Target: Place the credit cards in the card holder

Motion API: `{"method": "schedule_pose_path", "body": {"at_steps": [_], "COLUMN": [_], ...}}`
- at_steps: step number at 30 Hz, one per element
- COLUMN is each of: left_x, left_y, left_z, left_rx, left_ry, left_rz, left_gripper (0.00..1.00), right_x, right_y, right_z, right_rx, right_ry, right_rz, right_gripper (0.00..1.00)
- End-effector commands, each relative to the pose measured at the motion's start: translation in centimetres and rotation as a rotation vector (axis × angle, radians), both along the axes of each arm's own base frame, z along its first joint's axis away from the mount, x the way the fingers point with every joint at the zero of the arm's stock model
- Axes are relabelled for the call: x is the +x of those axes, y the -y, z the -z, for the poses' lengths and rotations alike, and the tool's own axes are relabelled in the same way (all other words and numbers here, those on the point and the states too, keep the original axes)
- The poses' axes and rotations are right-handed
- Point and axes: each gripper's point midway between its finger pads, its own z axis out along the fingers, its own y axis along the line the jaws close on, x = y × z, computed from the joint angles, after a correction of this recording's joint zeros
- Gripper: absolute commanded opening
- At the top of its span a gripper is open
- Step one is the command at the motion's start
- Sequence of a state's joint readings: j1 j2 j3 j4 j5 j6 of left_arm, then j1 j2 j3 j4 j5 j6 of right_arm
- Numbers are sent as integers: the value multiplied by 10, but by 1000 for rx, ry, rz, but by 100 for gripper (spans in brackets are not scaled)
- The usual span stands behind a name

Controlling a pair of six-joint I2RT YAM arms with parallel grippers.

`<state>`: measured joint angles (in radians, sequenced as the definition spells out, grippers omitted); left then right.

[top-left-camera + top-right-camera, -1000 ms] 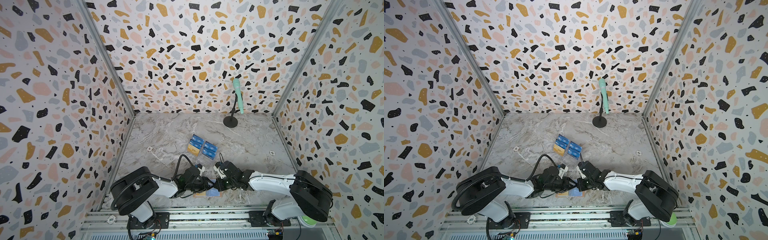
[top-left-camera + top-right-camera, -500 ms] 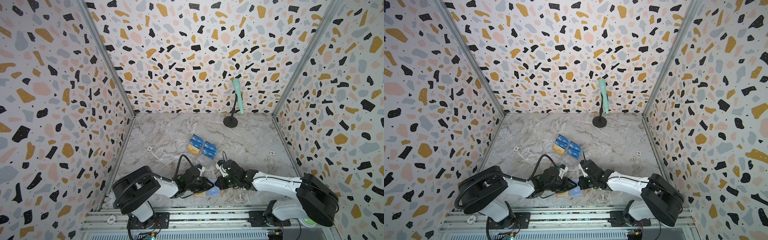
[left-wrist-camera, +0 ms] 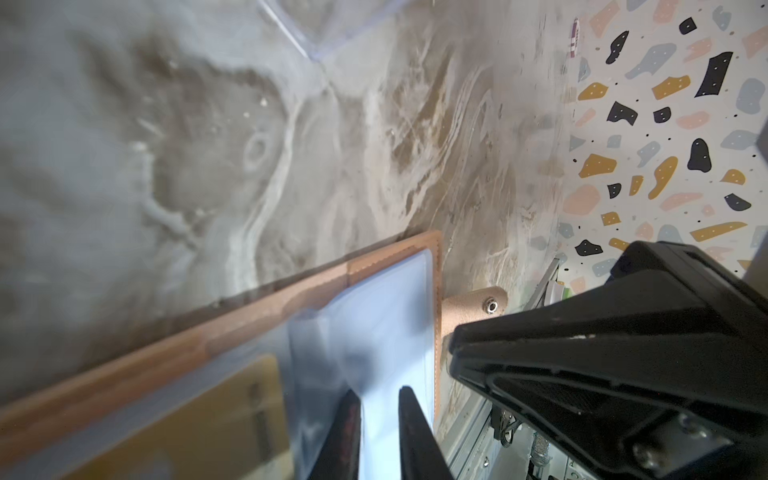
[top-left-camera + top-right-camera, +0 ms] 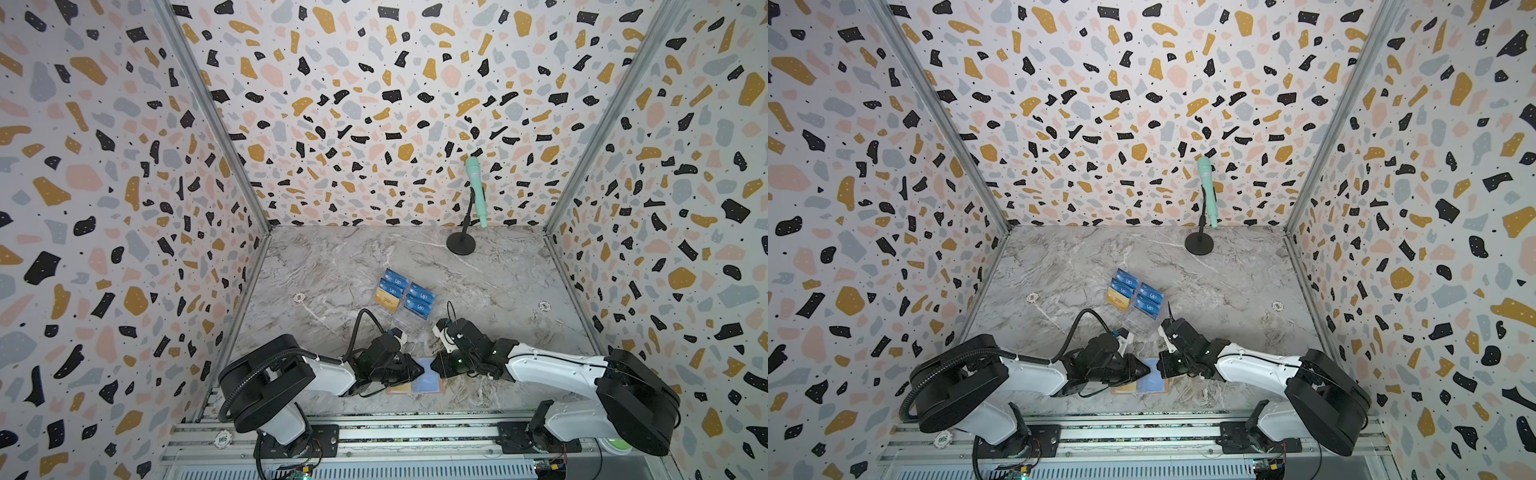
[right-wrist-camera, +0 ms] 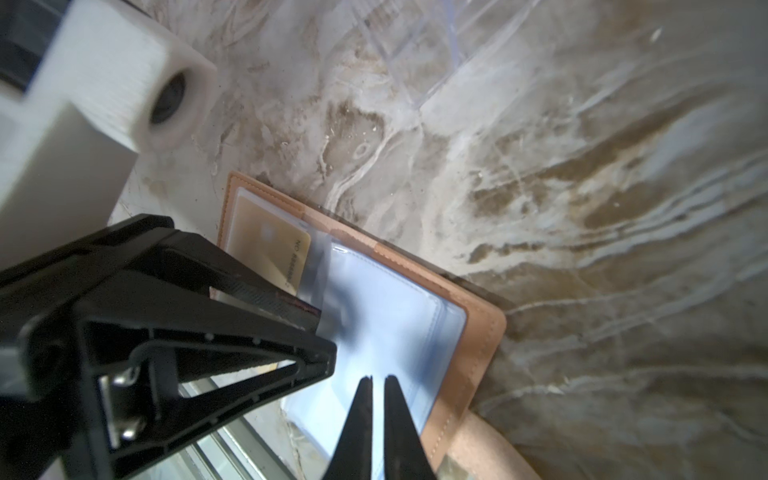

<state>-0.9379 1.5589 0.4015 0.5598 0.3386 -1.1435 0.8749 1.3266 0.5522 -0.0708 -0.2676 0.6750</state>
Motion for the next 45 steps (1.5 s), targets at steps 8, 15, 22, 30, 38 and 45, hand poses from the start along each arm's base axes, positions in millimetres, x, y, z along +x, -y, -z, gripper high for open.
{"method": "schedule_pose_path", "body": {"at_steps": [8, 15, 22, 30, 38, 45], "left_x": [-1, -3, -5, -9, -11, -10], "left_y": [-2, -5, -5, -6, -9, -11], "left_z": [3, -9, -15, -14, -16, -22], "left_rx": [-3, -45, -67, -82, -95, -116], "left_ry": [9, 36, 62, 59, 64, 80], "left_rz": [-4, -5, 17, 31, 21, 9], "left_gripper": [2, 0, 0, 0, 0, 0], "right_x": [0, -1, 0, -4, -9, -9], "right_y": [7, 10, 12, 6, 4, 5], "right_z": [-3, -5, -2, 1, 4, 5], "right_rx": [0, 62, 87, 108, 116, 114], "right_ry": [10, -14, -35, -63, -90, -93], "right_rz": [25, 49, 61, 40, 21, 28], "right_gripper": [9, 8, 8, 8, 8, 8]}}
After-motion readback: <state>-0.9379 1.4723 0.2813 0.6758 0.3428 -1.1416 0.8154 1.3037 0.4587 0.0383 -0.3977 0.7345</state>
